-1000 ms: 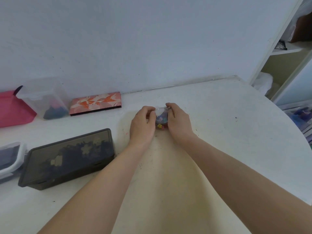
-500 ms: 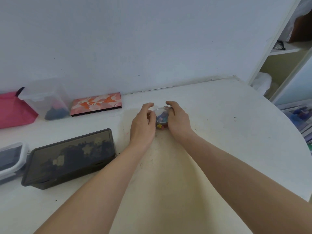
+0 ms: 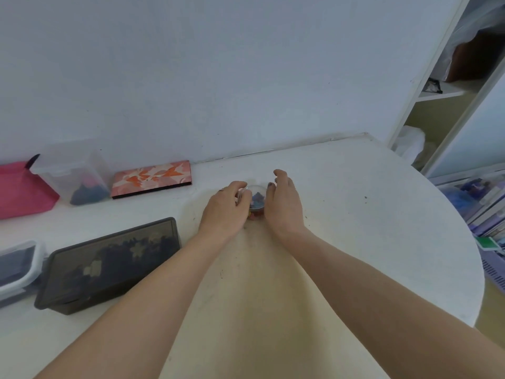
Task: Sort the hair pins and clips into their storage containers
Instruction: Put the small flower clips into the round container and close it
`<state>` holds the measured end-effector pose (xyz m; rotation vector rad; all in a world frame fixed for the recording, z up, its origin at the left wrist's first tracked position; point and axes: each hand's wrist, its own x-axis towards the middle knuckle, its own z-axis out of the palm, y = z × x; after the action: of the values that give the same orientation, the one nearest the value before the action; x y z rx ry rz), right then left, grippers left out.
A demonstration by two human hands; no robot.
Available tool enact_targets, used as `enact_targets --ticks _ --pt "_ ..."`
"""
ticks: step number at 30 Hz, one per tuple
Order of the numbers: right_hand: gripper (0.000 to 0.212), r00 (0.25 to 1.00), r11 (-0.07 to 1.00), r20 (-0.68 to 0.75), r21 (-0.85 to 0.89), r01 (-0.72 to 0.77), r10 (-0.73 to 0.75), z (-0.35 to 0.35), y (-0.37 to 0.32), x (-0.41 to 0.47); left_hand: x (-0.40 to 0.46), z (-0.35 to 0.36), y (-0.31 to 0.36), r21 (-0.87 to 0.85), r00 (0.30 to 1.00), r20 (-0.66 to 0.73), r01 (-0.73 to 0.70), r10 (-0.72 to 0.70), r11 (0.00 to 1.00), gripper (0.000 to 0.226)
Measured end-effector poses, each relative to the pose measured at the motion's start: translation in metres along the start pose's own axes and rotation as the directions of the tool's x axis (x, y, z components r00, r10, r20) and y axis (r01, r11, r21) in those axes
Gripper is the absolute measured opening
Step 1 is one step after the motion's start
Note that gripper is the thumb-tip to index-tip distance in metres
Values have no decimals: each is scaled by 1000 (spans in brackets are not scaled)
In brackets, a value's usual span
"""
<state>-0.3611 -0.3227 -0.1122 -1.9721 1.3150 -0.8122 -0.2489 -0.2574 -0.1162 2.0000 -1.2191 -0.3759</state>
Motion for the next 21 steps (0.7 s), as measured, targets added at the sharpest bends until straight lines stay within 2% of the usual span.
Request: enact_targets --ticks 2,4,6,8,11,13,16,19,21 --pt "33 998 1000 -55 -23 6 -7 -4 3 -1 0 -5 1 15 998 68 7 -8 1000 50" --pt "30 999 996 8 66 -53 52 -7 5 -1 1 -6 2 44 995 101 -4 0 999 54" --pt "26 994 995 89 79 -63 56 -8 5 -2 3 -6 1 63 995 103 -18 11 998 53" --pt "22 994 995 102 85 -53 44 -9 6 0 4 -6 0 71 994 108 -26 19 997 53" --pt "20 993 992 107 106 -68 56 -9 5 7 6 -11 -3 79 982 187 -37 21 996 64" --pt "20 990 989 118 115 -93 79 -7 3 13 11 -16 -3 139 976 214 -74 43 988 59" --pt "24 981 981 159 141 -137 114 0 -6 22 25 -27 -4 201 982 174 -102 67 974 43" --pt "31 968 972 232 189 -141 96 9 -22 34 44 -43 -3 297 991 132 -62 23 953 56" --pt "32 958 975 280 184 -124 69 17 -36 45 60 -53 -7 363 992 127 -23 -25 931 55"
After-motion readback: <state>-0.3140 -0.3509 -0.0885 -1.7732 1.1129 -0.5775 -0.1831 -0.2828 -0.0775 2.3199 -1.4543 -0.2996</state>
